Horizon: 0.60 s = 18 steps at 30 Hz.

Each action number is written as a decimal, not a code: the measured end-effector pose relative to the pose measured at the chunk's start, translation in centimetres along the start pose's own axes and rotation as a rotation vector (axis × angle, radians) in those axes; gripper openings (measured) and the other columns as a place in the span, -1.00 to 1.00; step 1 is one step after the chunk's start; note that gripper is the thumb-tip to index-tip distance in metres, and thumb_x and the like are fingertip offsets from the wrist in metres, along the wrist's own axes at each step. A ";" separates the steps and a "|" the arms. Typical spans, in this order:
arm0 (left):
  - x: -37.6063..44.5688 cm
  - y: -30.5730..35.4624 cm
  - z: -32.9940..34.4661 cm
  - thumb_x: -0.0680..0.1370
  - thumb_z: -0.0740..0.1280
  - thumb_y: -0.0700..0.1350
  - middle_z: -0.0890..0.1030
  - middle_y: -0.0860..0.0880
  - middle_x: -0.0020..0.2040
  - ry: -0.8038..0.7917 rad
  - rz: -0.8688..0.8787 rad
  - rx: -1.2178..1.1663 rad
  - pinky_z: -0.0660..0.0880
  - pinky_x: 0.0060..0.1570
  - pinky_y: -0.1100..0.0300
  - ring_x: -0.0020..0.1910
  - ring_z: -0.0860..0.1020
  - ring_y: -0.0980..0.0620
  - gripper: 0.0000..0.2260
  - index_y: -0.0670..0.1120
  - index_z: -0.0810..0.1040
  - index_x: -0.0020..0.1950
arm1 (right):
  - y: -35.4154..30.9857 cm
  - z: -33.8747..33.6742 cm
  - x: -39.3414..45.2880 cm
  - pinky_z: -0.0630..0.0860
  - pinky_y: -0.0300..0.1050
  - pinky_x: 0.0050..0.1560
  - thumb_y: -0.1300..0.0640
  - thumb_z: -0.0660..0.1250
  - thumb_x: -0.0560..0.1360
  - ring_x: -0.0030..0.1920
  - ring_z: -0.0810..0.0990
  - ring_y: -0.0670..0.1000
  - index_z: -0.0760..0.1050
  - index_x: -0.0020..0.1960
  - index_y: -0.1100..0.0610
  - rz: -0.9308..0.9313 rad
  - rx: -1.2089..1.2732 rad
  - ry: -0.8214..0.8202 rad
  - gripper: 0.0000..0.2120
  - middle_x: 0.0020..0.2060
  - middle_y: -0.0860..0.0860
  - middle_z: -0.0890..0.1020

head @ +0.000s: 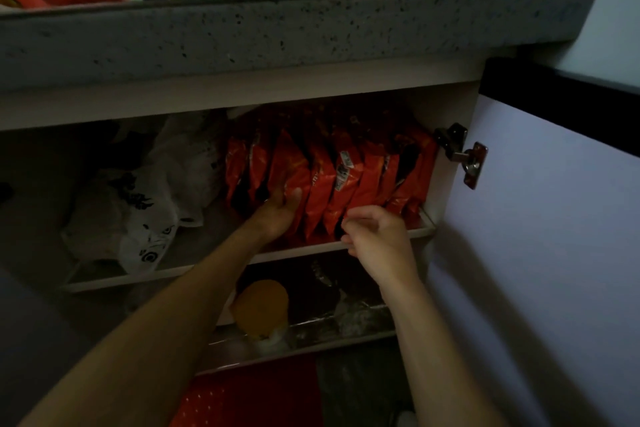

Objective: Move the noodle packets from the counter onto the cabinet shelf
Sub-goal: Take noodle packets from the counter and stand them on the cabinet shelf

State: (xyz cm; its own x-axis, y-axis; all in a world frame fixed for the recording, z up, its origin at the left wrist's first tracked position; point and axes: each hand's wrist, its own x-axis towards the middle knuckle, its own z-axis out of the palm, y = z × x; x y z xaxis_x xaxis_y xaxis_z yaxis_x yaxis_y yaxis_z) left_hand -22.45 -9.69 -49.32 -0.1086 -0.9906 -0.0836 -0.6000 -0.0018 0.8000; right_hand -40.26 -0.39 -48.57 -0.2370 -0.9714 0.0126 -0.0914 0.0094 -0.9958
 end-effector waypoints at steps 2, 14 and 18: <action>-0.7 0.4 -0.1 0.58 0.09 0.30 0.30 -0.06 0.52 0.062 0.002 -0.045 0.24 0.45 -0.03 0.48 0.29 -0.12 -0.39 0.11 0.10 0.58 | -0.6 0.4 -0.7 0.62 -0.02 0.06 0.10 0.37 0.51 -0.04 0.67 -0.06 0.57 0.00 -0.07 -0.042 -0.032 -0.013 -0.90 -0.08 -0.08 0.66; -23.6 6.0 -10.6 0.54 0.37 -0.07 0.66 0.10 -0.16 0.230 0.271 0.242 0.48 -0.19 0.34 -0.15 0.61 0.19 -0.93 0.10 0.60 -0.01 | -10.6 -0.4 -14.8 0.47 -0.46 -0.22 0.14 0.43 0.49 -0.18 0.58 -0.27 0.60 -0.05 0.03 -0.455 -0.415 -0.178 -0.94 -0.18 -0.14 0.62; -31.0 9.0 -15.4 0.52 0.38 -0.03 0.66 0.12 -0.19 0.289 0.326 0.420 0.47 -0.24 0.36 -0.19 0.61 0.19 -0.96 0.12 0.61 -0.08 | -18.0 0.9 -19.3 0.53 -0.32 -0.14 0.12 0.42 0.49 -0.13 0.60 -0.19 0.62 -0.01 0.04 -0.606 -0.545 -0.243 -0.91 -0.15 -0.11 0.65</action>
State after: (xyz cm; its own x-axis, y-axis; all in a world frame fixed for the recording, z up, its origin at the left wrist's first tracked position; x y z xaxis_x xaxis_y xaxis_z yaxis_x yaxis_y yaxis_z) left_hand -12.31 18.90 -30.43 -0.1553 -0.9281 0.3384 -0.8397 0.3045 0.4497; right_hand -33.17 18.02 -30.96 0.2121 -0.8686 0.4479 -0.6033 -0.4769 -0.6392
